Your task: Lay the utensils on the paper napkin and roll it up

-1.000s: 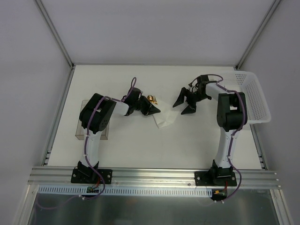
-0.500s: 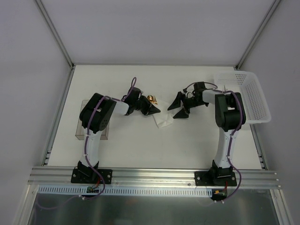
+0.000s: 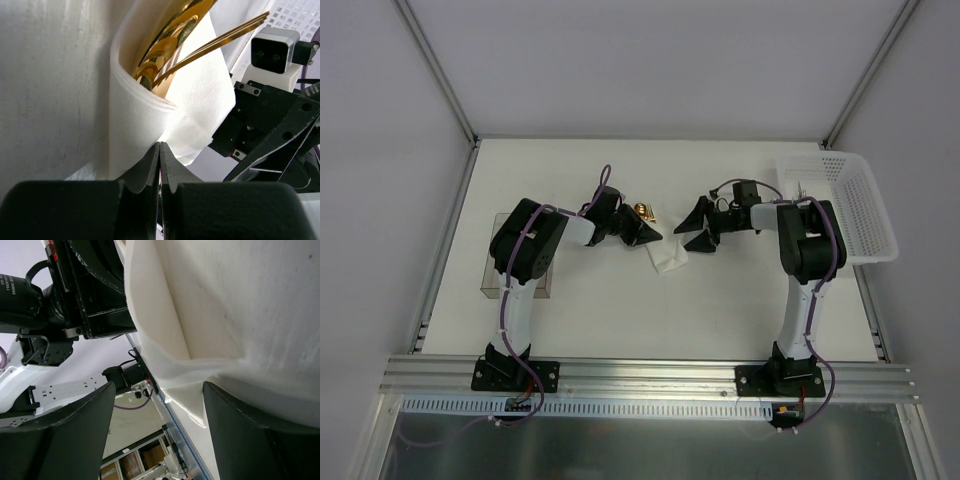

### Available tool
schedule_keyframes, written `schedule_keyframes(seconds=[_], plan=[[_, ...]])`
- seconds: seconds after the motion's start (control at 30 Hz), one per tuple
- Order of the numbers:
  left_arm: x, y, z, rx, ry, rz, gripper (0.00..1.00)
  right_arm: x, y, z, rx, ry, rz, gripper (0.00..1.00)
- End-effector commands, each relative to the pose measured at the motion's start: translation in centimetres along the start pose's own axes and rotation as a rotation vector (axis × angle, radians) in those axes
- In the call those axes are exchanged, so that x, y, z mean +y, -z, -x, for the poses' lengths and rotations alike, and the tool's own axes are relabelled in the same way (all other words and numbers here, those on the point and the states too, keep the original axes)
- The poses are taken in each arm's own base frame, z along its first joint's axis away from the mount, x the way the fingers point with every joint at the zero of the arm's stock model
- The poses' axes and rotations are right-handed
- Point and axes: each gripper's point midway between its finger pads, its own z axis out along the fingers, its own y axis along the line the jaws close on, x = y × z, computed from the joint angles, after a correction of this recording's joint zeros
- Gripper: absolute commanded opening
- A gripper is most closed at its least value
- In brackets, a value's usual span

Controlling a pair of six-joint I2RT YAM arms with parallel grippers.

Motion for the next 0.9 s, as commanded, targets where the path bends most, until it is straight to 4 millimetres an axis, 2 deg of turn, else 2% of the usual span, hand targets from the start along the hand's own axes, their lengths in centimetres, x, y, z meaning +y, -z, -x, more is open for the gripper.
schedule_keyframes(seconds=[0.0, 0.13, 0.27, 0.43, 0.6, 0.87], plan=[[5.1, -0.8, 0.4, -0.020, 0.054, 0.151, 0.00, 3.5, 0.6, -0.7, 0.008, 0.037, 0.099, 0.74], [4.9, -0.7, 0.5, -0.025, 0.049, 0.146, 0.00, 2.9, 0.2, -1.9, 0.034, 0.013, 0.107, 0.74], [5.2, -0.6, 0.3, -0.023, 0.054, 0.155, 0.00, 1.2, -0.7, -3.1, 0.054, -0.025, 0.071, 0.74], [5.3, -0.7, 0.4, -0.024, 0.056, 0.158, 0.00, 0.5, -0.9, -2.5, 0.037, -0.040, 0.051, 0.74], [5.2, -0.7, 0.4, -0.023, 0.053, 0.156, 0.00, 0.6, -0.2, -2.5, 0.040, -0.086, 0.071, 0.74], [5.3, -0.6, 0.5, -0.024, 0.052, 0.158, 0.00, -1.8, 0.4, -4.7, 0.046, -0.225, 0.027, 0.73]])
